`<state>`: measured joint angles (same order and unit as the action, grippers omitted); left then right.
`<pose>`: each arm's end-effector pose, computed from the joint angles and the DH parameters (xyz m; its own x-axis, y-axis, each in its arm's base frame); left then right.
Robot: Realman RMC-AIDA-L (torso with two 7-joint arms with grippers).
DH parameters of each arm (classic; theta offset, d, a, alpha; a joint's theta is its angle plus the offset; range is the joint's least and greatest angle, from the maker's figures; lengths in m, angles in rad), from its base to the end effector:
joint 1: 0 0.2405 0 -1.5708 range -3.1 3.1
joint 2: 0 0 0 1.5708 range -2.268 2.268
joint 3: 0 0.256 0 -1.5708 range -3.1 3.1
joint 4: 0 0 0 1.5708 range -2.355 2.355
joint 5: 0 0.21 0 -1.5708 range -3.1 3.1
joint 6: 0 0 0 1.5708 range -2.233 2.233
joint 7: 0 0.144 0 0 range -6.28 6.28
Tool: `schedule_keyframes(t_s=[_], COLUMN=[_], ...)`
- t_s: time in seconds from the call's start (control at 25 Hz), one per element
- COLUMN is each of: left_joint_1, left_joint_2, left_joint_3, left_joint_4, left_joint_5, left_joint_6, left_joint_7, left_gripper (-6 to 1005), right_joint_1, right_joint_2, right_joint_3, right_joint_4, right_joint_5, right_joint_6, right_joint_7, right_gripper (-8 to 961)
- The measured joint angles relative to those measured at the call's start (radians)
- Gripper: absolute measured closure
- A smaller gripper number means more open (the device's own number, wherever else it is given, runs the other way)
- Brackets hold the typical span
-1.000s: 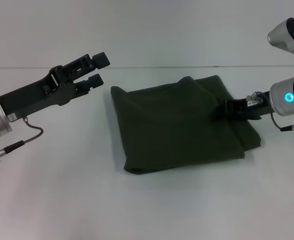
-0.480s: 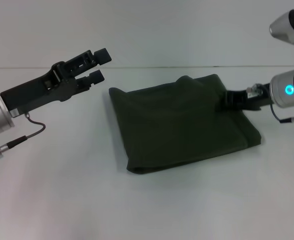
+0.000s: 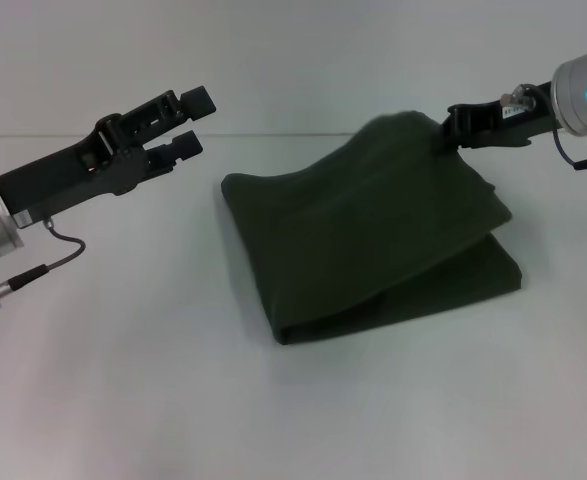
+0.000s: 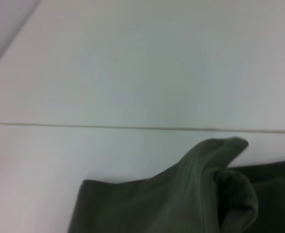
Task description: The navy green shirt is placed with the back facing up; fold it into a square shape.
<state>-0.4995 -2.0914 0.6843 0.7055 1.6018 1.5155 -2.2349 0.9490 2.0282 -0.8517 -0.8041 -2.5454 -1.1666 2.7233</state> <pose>-0.2354 0.3546 0.0431 -0.0094 0.7160 0.6980 0.8014 -0.4121 0.4335 0.1662 0.4659 0.0293 0.4198 -0.8186 -0.3921 -0.8933 -0.2961 -0.3382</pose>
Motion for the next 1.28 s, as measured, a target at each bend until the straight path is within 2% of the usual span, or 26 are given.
schedule_keyframes(t_s=[0.4,0.88,1.04,1.28], left_joint_1=[-0.001,-0.002,-0.003,-0.004], left_joint_2=[0.001,-0.005,-0.006,-0.006], left_joint_3=[-0.015,-0.023,-0.025,-0.026], left_joint_4=[-0.007,-0.014,-0.020,-0.023], left_joint_5=[-0.007,-0.007,-0.007,-0.010], left_joint_6=[-0.005,-0.018,-0.019,-0.017], left_joint_7=[0.006,0.008,0.008,0.008], left_gripper=[61,61,61,61], right_joint_1=[-0.005,0.001,0.007,0.011], right_joint_2=[-0.007,-0.011,-0.018,-0.019], right_joint_3=[-0.008,-0.020,-0.027,-0.028], right_joint_4=[0.152,0.253,0.285,0.286], right_joint_5=[-0.035,-0.085,-0.105,-0.287], right_joint_6=[0.143,0.253,0.276,0.341], right_joint_7=[-0.061,-0.064,-0.055,0.078], right_gripper=[915,916,865,789])
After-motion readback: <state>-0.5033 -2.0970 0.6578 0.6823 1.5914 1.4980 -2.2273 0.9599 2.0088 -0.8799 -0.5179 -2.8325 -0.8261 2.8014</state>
